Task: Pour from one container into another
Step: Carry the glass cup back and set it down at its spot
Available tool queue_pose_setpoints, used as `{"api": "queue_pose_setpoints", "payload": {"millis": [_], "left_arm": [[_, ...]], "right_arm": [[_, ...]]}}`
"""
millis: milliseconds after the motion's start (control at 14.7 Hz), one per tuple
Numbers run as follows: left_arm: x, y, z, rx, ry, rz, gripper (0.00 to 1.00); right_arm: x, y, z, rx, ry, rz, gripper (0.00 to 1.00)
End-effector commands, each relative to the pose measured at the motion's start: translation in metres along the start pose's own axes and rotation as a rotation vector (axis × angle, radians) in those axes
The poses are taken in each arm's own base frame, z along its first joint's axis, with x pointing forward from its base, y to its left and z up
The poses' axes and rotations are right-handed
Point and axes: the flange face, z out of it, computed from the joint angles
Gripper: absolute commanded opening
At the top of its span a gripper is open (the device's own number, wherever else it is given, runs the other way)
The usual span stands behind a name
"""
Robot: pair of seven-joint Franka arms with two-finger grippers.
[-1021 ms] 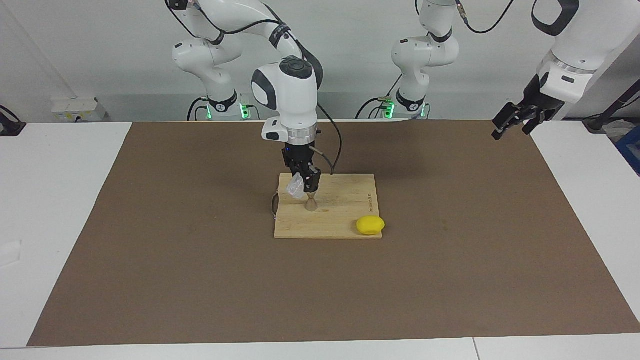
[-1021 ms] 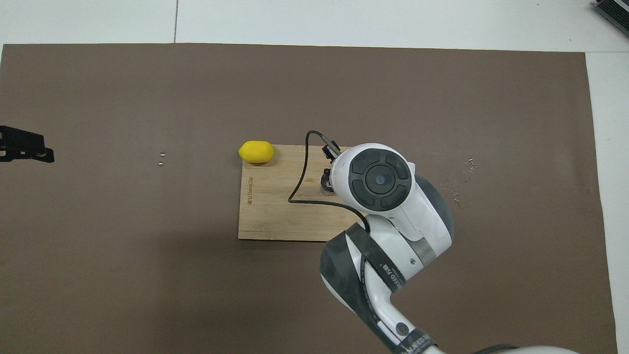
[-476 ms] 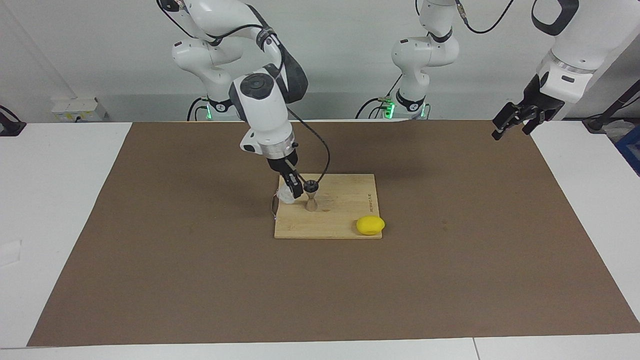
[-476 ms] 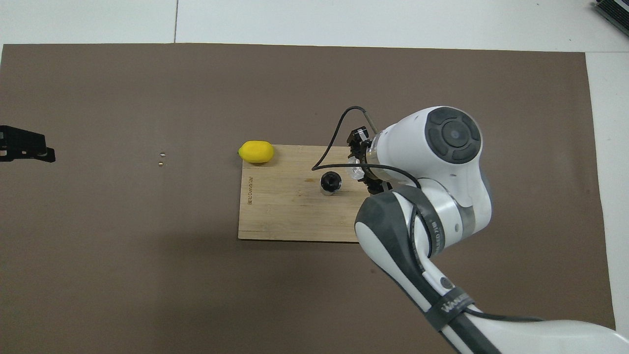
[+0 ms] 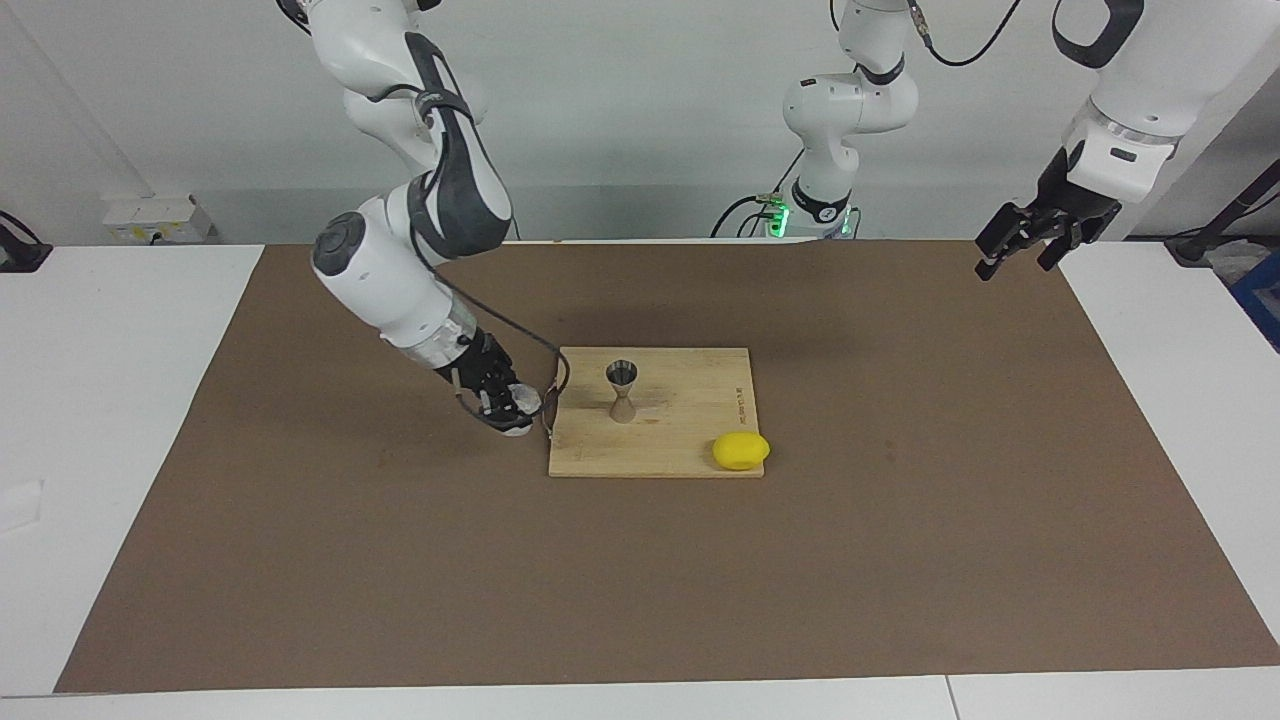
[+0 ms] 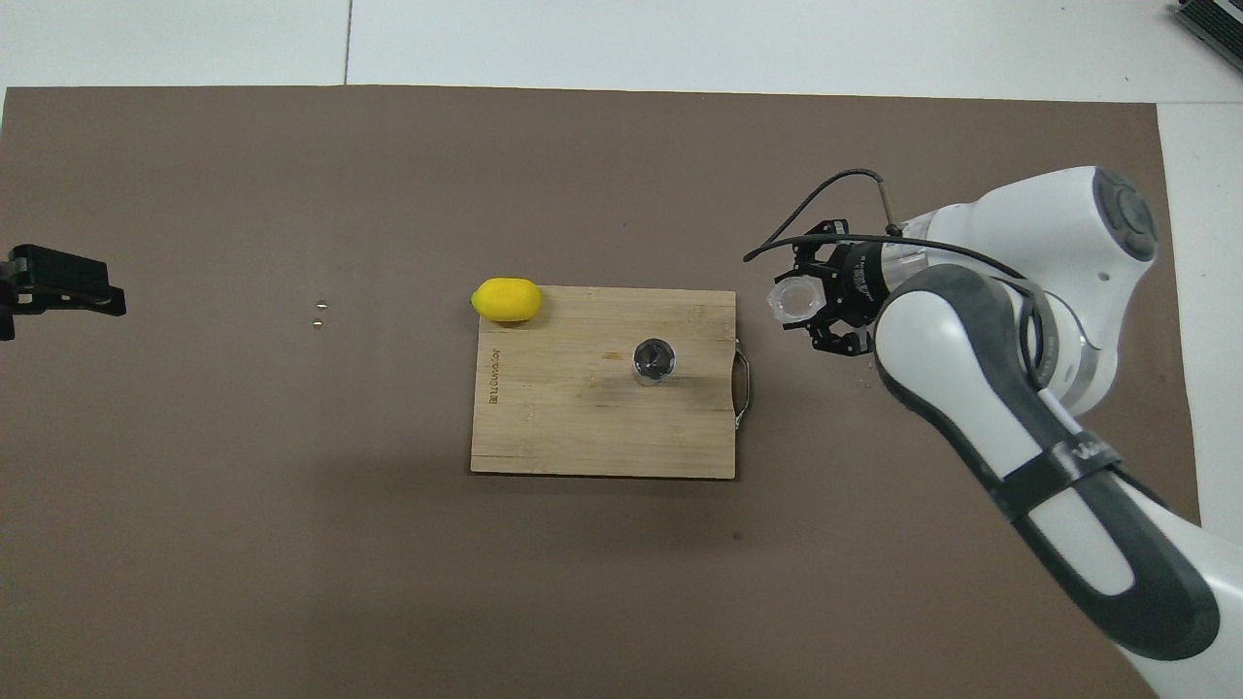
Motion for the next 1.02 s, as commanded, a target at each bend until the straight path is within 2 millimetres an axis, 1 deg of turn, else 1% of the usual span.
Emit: {"api": "queue_pose_setpoints", "payload": {"millis": [0, 272, 340, 408, 476, 544, 680, 748, 885, 953], "left_arm": [[-0.006, 0.0, -0.002, 0.017, 0.016, 0.008, 1.0], [-0.006, 0.0, -0.002, 0.017, 0.016, 0.006, 1.0], [-0.006, 0.0, -0.002, 0.017, 0.016, 0.008, 1.0], [-0.006, 0.0, -0.001, 0.017, 0.013, 0.007, 1.0], [-0.006, 0.0, -0.001, 0.017, 0.013, 0.007, 1.0], [-0.006, 0.0, -0.001, 0.017, 0.013, 0.009, 1.0], [-0.006, 0.0, -0.001, 0.017, 0.013, 0.009, 1.0], [-0.007, 0.0, -0.002, 0.017, 0.015, 0.009, 1.0], [-0.007, 0.0, -0.002, 0.017, 0.016, 0.009, 1.0], [-0.006, 0.0, -0.002, 0.017, 0.016, 0.009, 1.0]], "right_arm": [[0.05, 0.009, -0.003, -0.006, -0.063, 0.036, 0.0], [0.116, 0.026, 0.004, 0.002, -0.176, 0.097, 0.0], [0.123, 0.028, 0.008, 0.003, -0.194, 0.086, 0.0], [0.137, 0.033, 0.011, -0.007, -0.209, 0.069, 0.0], [0.155, 0.038, 0.013, -0.014, -0.225, 0.073, 0.0], [0.163, 0.041, 0.018, -0.02, -0.232, 0.06, 0.0], [0.167, 0.043, 0.023, -0.012, -0.258, 0.047, 0.0], [0.175, 0.047, 0.028, -0.015, -0.267, 0.053, 0.0], [0.178, 0.052, 0.032, -0.019, -0.269, 0.053, 0.0], [0.18, 0.057, 0.034, -0.02, -0.264, 0.06, 0.17]]}}
